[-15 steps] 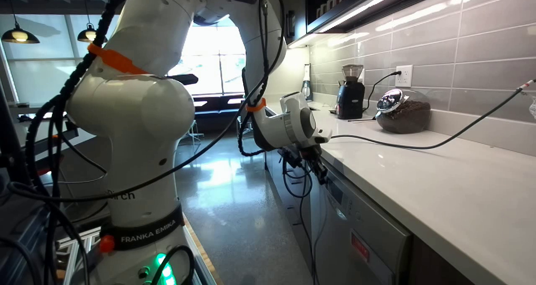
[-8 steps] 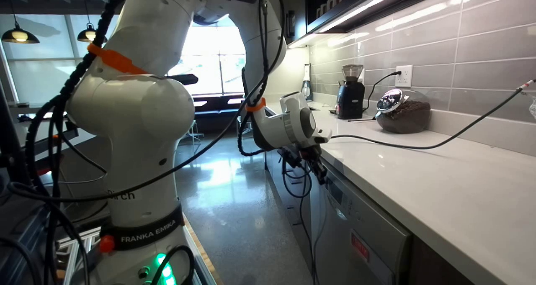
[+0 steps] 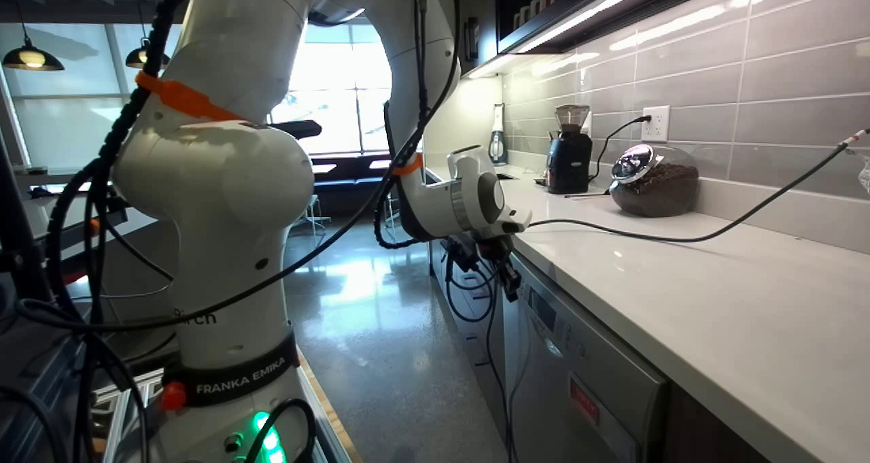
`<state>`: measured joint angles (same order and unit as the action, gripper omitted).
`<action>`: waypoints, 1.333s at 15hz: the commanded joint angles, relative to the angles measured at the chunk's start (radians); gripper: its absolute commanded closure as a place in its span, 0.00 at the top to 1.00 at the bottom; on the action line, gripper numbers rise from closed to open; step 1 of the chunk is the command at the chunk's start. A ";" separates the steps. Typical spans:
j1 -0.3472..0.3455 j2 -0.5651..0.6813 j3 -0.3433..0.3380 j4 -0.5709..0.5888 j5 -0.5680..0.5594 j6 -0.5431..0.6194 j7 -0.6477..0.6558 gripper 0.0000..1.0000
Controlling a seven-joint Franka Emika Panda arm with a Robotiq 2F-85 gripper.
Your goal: Press a button on the dishwasher.
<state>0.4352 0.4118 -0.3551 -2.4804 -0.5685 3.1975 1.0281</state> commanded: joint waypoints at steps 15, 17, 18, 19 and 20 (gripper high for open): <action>-0.247 -0.329 0.364 -0.166 0.272 -0.371 -0.269 1.00; -0.249 -0.362 0.383 -0.160 0.342 -0.413 -0.321 1.00; -0.250 -0.382 0.391 -0.157 0.360 -0.435 -0.333 1.00; -0.252 -0.401 0.400 -0.155 0.383 -0.454 -0.355 1.00; -0.252 -0.423 0.407 -0.152 0.393 -0.480 -0.364 1.00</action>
<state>0.2002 0.0638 0.0146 -2.6228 -0.2416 2.7931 0.7237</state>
